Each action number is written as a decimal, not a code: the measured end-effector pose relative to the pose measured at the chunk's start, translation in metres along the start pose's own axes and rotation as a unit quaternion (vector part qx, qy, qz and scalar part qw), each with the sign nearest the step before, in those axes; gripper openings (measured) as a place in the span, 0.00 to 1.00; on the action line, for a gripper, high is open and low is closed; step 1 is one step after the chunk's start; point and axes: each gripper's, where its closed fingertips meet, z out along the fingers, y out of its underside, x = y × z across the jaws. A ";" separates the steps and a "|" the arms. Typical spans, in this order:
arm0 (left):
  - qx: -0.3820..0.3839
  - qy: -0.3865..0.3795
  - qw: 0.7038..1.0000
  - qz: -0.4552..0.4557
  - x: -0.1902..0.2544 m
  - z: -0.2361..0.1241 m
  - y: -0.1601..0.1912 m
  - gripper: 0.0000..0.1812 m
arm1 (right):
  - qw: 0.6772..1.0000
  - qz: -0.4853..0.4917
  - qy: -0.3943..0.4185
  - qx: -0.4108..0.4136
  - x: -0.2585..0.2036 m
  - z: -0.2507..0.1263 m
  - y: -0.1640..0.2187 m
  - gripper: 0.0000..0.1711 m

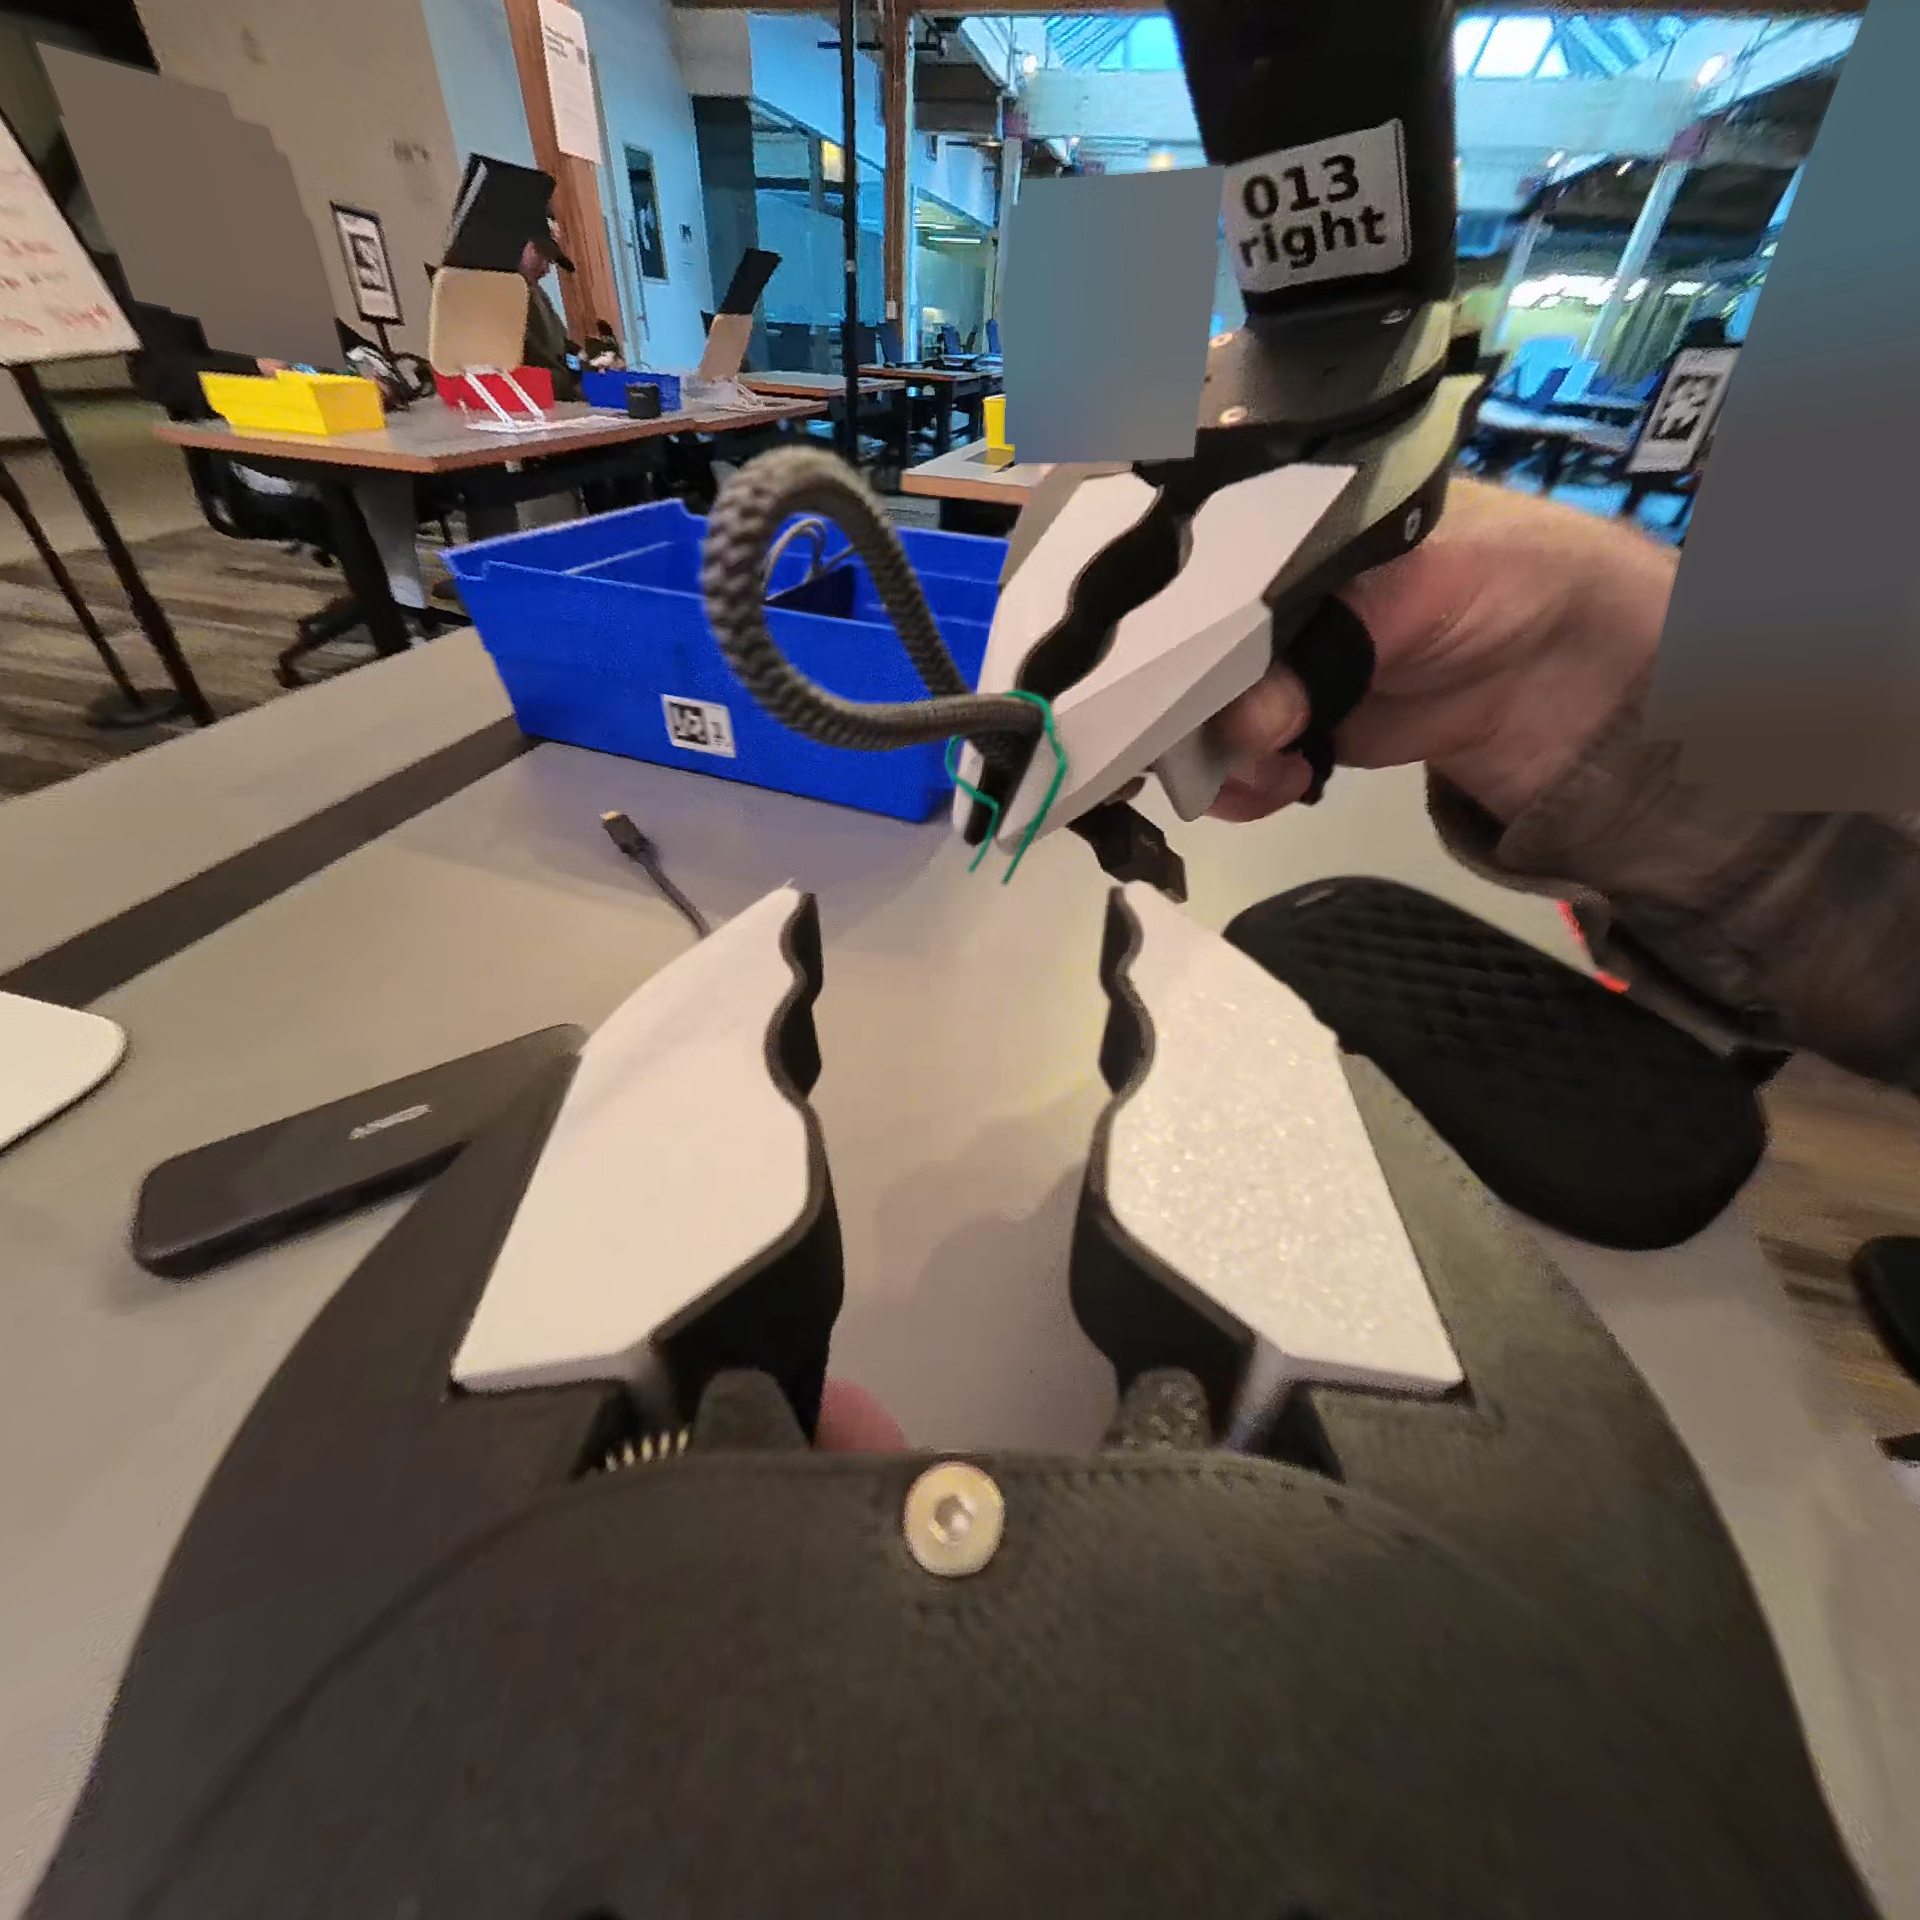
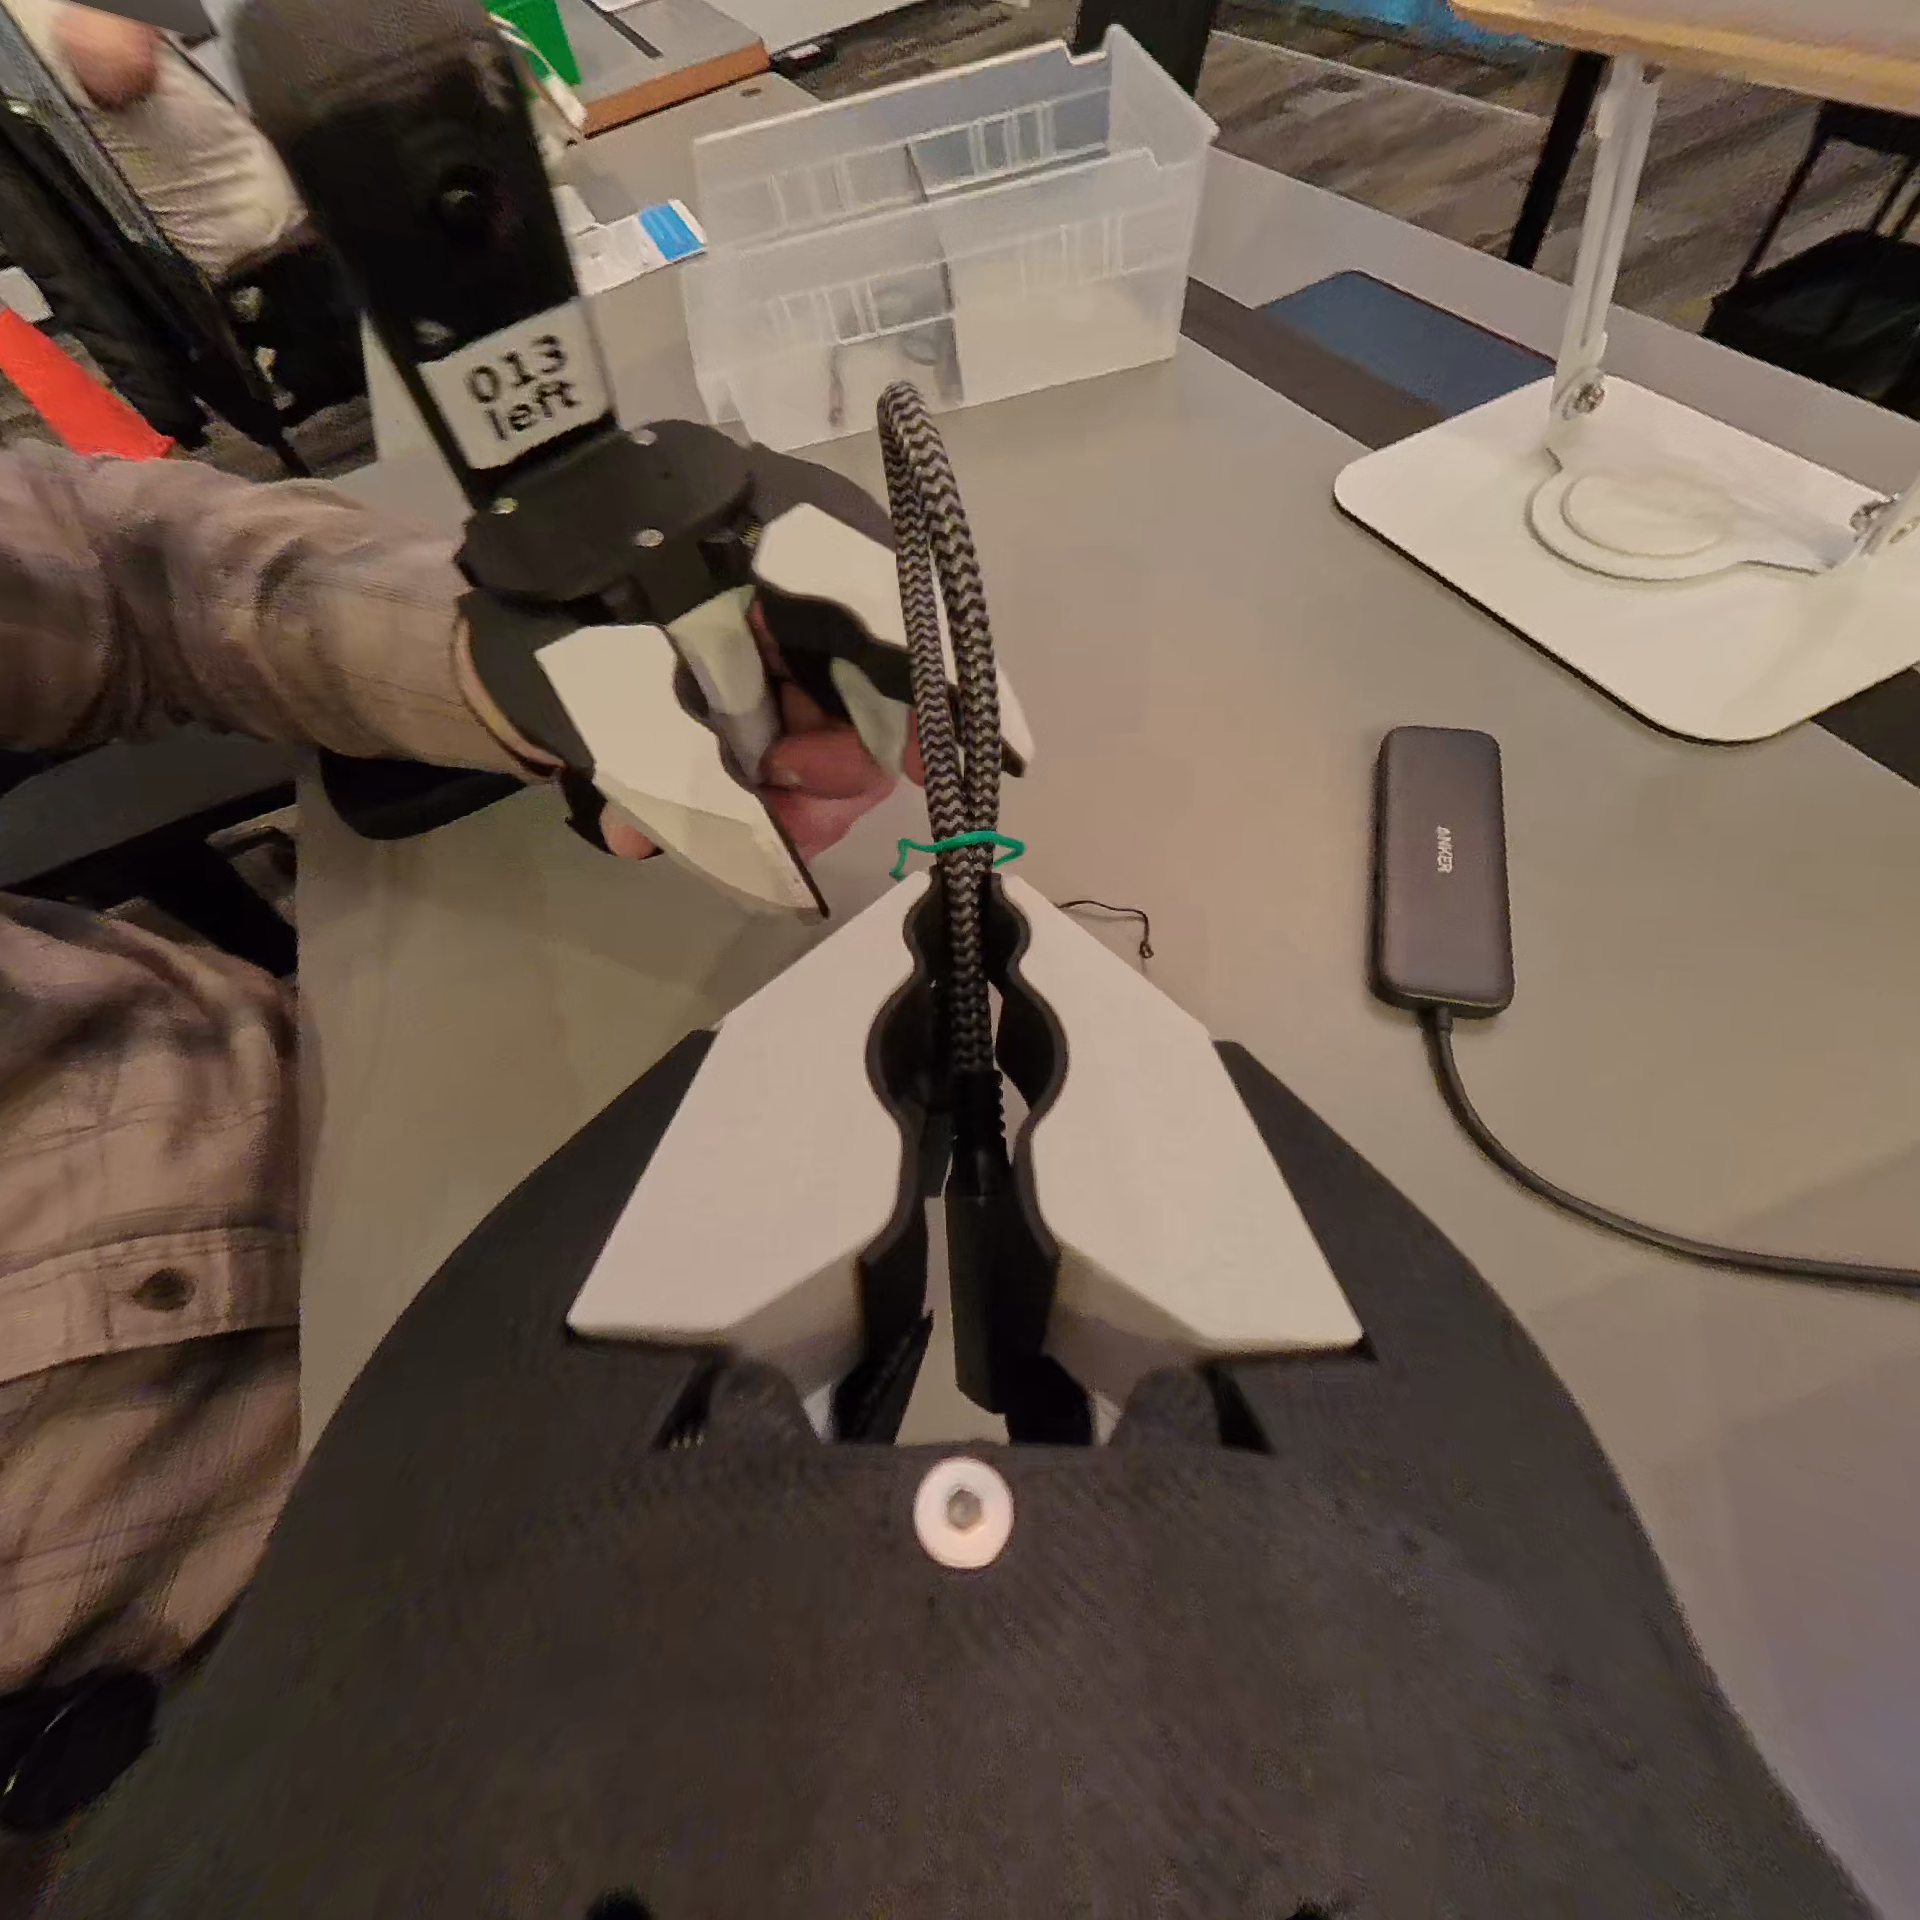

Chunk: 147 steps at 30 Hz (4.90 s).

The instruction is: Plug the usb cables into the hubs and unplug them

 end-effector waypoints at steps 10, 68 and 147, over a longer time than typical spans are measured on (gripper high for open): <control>0.018 0.091 0.996 -0.011 0.027 0.016 -0.009 0.20 | 0.999 -0.020 -0.045 -0.002 -0.014 -0.012 -0.002 0.02; 0.055 0.131 0.990 0.004 0.040 0.022 -0.014 0.30 | 0.981 -0.082 -0.063 -0.165 -0.025 -0.019 0.018 0.02; 0.095 0.259 0.959 -0.059 0.062 0.010 -0.024 0.15 | 0.971 -0.085 -0.161 -0.154 -0.050 -0.032 0.014 0.02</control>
